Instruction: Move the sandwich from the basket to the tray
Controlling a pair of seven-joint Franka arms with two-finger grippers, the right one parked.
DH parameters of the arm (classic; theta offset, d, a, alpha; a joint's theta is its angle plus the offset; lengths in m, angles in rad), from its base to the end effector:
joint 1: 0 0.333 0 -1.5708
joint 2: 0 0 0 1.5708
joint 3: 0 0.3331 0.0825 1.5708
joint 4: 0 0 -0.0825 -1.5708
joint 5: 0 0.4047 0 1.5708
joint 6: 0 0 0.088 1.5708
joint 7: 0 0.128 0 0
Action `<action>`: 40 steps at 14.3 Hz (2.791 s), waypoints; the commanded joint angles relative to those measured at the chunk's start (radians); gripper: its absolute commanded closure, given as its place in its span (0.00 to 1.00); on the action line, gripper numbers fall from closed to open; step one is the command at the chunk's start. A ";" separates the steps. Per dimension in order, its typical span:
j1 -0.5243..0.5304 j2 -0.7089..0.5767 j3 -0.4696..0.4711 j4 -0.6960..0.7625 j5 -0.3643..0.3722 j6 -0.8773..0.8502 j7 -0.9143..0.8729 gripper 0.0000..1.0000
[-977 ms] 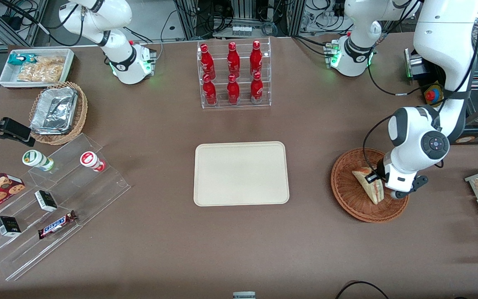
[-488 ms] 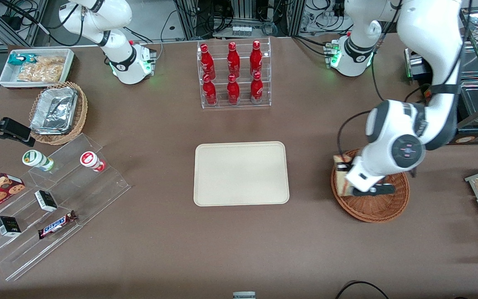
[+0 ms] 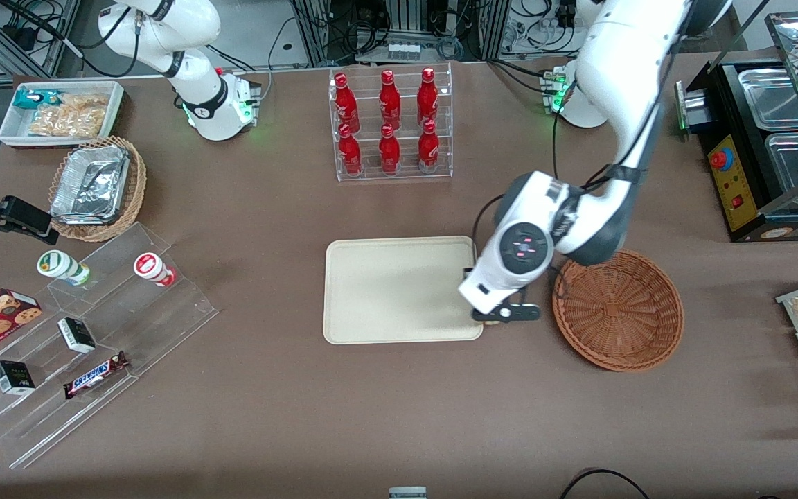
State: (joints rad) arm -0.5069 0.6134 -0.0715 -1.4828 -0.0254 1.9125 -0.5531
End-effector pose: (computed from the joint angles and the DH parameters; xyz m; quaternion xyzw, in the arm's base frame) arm 0.6005 -0.3861 0.2854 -0.9953 0.0027 0.0943 0.0213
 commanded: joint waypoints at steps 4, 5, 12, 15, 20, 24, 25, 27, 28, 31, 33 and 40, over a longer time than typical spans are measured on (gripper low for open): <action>-0.082 0.153 -0.068 0.183 -0.008 0.089 -0.151 0.88; -0.085 0.163 -0.077 0.183 -0.008 0.108 -0.165 0.88; -0.131 0.197 -0.082 0.180 -0.004 0.154 -0.231 0.87; -0.147 0.209 -0.082 0.177 -0.001 0.161 -0.271 0.83; -0.148 0.221 -0.080 0.174 0.002 0.200 -0.266 0.00; -0.139 0.122 -0.065 0.173 0.009 0.127 -0.269 0.00; -0.133 0.083 -0.062 0.177 0.013 0.071 -0.265 0.00; -0.133 0.019 -0.001 0.173 0.064 -0.025 -0.268 0.00; -0.130 -0.030 0.031 0.162 0.058 -0.093 -0.275 0.00; -0.037 -0.099 0.053 0.104 0.041 -0.144 -0.255 0.00; 0.025 -0.161 0.050 0.041 0.036 -0.159 -0.168 0.00; 0.197 -0.392 0.053 -0.174 0.024 -0.214 0.090 0.00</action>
State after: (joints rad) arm -0.3433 0.3280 -0.0119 -1.5532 0.0080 1.7001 -0.5098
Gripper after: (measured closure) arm 0.000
